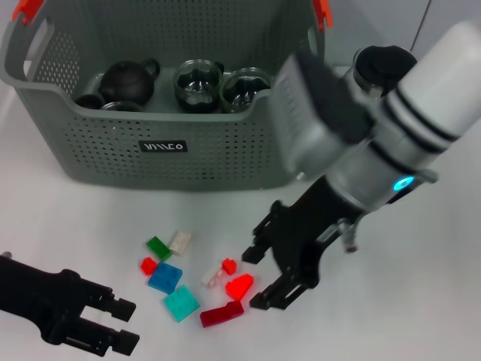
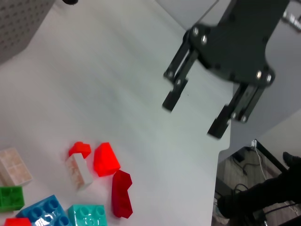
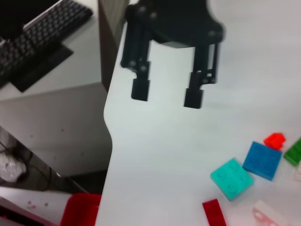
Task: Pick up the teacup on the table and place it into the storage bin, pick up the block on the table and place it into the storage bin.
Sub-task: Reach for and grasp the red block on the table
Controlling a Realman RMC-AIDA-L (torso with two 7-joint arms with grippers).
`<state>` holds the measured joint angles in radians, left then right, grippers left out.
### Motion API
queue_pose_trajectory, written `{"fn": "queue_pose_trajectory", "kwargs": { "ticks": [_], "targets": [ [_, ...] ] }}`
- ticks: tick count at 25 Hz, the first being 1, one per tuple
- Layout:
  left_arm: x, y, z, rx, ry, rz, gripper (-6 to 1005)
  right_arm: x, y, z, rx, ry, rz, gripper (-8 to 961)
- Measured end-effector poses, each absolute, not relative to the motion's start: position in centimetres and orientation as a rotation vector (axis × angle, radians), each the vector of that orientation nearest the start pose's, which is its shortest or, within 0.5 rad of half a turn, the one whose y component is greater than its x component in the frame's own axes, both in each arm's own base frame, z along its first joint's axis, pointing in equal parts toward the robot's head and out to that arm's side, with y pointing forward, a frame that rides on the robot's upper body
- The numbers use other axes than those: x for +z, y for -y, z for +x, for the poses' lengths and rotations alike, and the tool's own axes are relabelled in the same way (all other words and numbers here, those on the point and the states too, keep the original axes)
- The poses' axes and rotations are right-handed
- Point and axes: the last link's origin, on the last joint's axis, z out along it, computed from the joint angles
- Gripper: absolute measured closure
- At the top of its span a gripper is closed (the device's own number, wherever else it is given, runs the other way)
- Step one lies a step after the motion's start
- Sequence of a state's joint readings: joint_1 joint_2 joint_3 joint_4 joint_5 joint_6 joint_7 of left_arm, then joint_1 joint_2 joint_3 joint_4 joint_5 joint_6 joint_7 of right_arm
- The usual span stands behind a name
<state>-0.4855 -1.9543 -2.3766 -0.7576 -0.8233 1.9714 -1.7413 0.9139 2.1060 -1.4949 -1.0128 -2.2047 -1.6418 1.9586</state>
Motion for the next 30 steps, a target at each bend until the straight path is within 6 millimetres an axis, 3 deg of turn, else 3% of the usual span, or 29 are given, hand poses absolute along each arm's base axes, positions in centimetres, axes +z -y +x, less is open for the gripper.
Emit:
{"fn": "queue_pose_trajectory", "kwargs": {
  "ticks": [3,10,22,30],
  "targets": [
    [4.4,-26.6,-29.5,-0.251,1.170,-3.099,323,-9.6,-32.6,8.5,-0.445,0.186,-3.311,281],
    [4.4,-26.7,-29.7,-0.243,1.168,-3.079,322,-12.5,-31.3,7.8,-0.494,0.413,-3.280,283],
    [4.9,-26.5,-30.5,-0.234,1.196,-3.047,322,-15.2,-29.6,7.9,-0.554,0.607,-3.225,290],
    [4.7,-26.5,-30.5,-0.231,1.199,-3.048,323,-16.4,-29.9,8.5,-0.564,0.650,-3.164,296]
  ]
}}
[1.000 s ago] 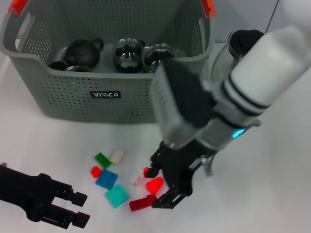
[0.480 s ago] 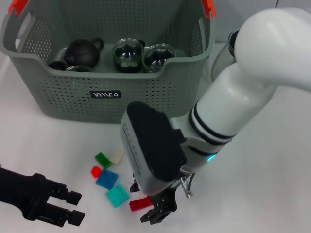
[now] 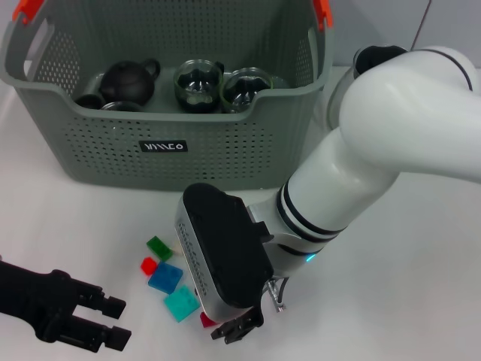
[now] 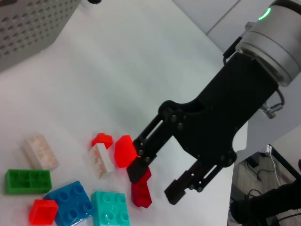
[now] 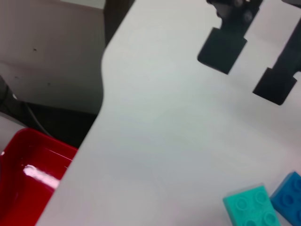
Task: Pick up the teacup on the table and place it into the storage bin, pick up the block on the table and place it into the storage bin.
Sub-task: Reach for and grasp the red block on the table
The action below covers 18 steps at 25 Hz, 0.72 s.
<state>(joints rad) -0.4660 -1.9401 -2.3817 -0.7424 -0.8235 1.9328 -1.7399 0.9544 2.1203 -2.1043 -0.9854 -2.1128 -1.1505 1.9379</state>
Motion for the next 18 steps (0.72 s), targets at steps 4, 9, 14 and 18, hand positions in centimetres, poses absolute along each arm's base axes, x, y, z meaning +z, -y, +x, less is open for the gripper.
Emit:
{"fn": "queue_pose_trajectory", "kwargs": {
  "ticks": [4,9,14,18],
  "targets": [
    [4.62,-26.44,-30.52,-0.236,1.204,-3.047,323,-16.68,-30.19,8.78,-0.557,0.653,-3.143,299],
    [4.49,-26.43,-30.56,-0.240,1.213,-3.045,322,-16.91,-30.45,9.31,-0.558,0.657,-3.133,303],
    [4.38,-26.51,-30.56,-0.238,1.214,-3.043,322,-16.98,-30.37,9.57,-0.553,0.645,-3.138,307],
    [4.27,-26.58,-30.53,-0.239,1.217,-3.045,323,-17.01,-30.22,9.56,-0.546,0.636,-3.149,310]
  ]
}}
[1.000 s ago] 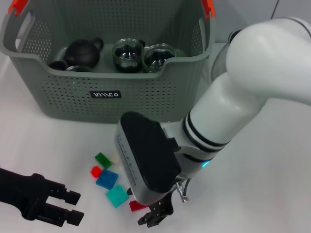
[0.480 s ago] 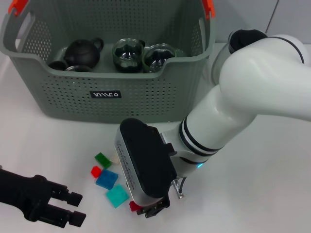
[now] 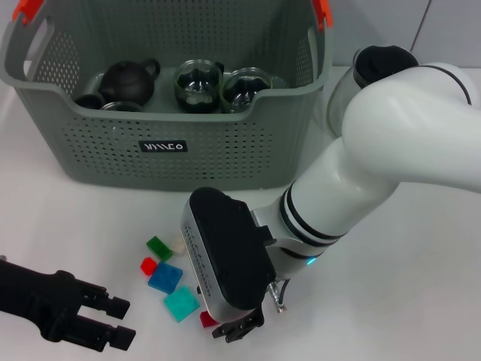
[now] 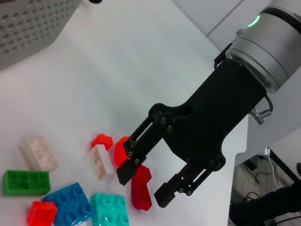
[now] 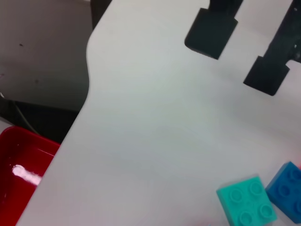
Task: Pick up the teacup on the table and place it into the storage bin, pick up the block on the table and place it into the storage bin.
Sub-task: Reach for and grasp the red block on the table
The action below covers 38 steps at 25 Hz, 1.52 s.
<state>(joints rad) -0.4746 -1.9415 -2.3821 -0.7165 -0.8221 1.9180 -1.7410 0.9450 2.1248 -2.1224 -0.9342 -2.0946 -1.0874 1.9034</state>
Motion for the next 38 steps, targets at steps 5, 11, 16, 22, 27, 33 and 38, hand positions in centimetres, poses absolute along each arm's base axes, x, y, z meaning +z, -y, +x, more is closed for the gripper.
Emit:
{"fn": "queue_pose_trajectory", "kwargs": {
  "ticks": [5,11,16,22,27,33,38],
  "targets": [
    [4.3,-26.6,-30.6,-0.237,1.217,-3.044,323,-17.0,-30.2,9.7,-0.549,0.626,-3.155,314],
    [4.2,-26.5,-30.7,-0.235,1.226,-3.038,322,-17.1,-29.9,9.7,-0.535,0.611,-3.172,319],
    [4.1,-26.5,-30.8,-0.234,1.230,-3.038,322,-17.2,-29.9,9.9,-0.534,0.593,-3.177,322],
    [4.0,-26.5,-30.8,-0.234,1.229,-3.036,323,-17.3,-29.9,10.2,-0.517,0.572,-3.195,444],
    [3.9,-26.4,-30.8,-0.236,1.230,-3.037,323,-17.3,-29.9,10.2,-0.504,0.561,-3.199,483],
    [3.9,-26.4,-30.8,-0.236,1.232,-3.036,323,-17.3,-30.0,10.4,-0.510,0.552,-3.199,539],
    [3.9,-26.4,-30.9,-0.236,1.232,-3.031,323,-17.3,-30.1,10.6,-0.514,0.544,-3.196,587]
  ]
}}
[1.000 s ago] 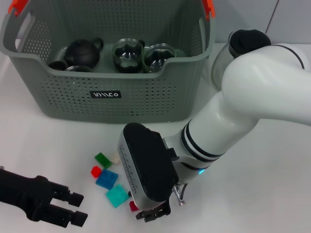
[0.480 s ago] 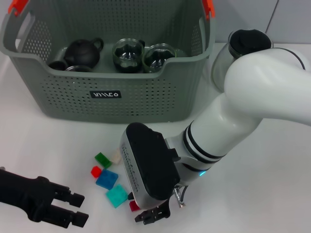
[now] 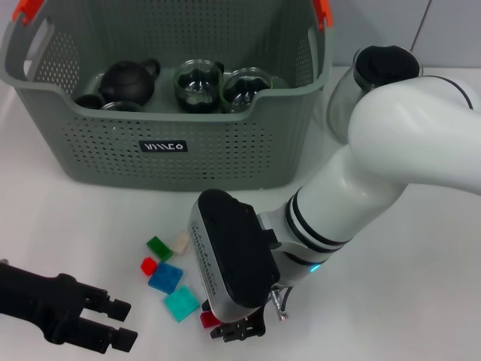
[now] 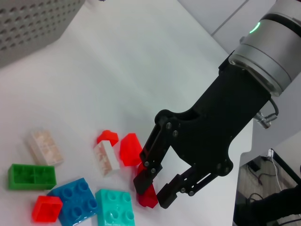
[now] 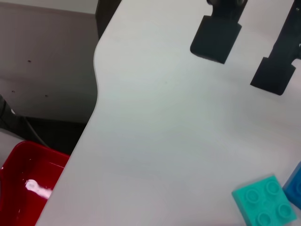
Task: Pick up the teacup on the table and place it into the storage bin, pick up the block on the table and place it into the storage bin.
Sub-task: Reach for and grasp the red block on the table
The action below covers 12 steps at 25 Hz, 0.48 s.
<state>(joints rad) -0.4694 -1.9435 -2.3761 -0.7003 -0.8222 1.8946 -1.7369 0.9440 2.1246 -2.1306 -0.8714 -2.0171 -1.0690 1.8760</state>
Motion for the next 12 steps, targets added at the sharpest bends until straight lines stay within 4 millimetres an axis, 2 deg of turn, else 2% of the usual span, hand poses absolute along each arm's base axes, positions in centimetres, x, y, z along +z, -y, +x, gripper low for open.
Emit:
{"fn": "queue_pose_trajectory", "kwargs": {
  "ticks": [10,12],
  "targets": [
    [3.81,-26.53,-30.87,-0.237,1.236,-3.032,323,-17.34,-30.09,10.60,-0.514,0.542,-3.195,586],
    [3.81,-26.53,-30.87,-0.237,1.236,-3.032,323,-17.34,-30.10,10.61,-0.514,0.541,-3.195,641]
  ]
}}
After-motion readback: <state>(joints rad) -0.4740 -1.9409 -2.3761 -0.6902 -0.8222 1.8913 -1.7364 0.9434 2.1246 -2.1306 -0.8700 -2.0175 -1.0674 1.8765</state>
